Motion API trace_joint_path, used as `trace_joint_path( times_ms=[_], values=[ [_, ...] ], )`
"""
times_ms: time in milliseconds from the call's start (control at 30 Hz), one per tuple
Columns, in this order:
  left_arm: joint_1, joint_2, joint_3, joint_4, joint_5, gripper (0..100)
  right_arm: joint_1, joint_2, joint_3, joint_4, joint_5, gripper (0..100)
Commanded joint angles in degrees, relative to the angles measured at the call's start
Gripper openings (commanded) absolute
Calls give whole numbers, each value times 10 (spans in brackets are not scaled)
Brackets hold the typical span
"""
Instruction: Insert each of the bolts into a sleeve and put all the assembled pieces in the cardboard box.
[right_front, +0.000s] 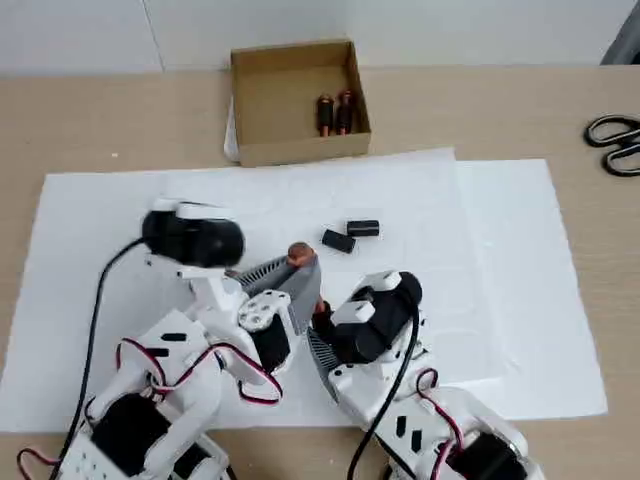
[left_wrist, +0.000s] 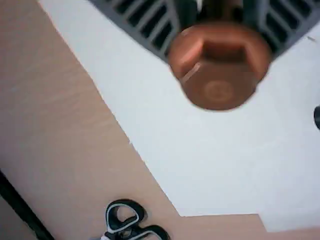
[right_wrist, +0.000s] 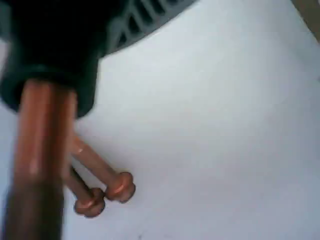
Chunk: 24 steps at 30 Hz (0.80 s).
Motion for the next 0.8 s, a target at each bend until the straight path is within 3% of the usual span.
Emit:
trace_joint_path(
  times_ms=[0,300,767],
  values=[
    [4,-4,-2,1,-7,6,1,-5,-4,-18,5,5],
    [81,-4,22,26,-4,6,1,-5,-4,-34,5,5],
    [142,-7,102,41,-10,7,2,-5,-4,-34,6,5]
  ],
)
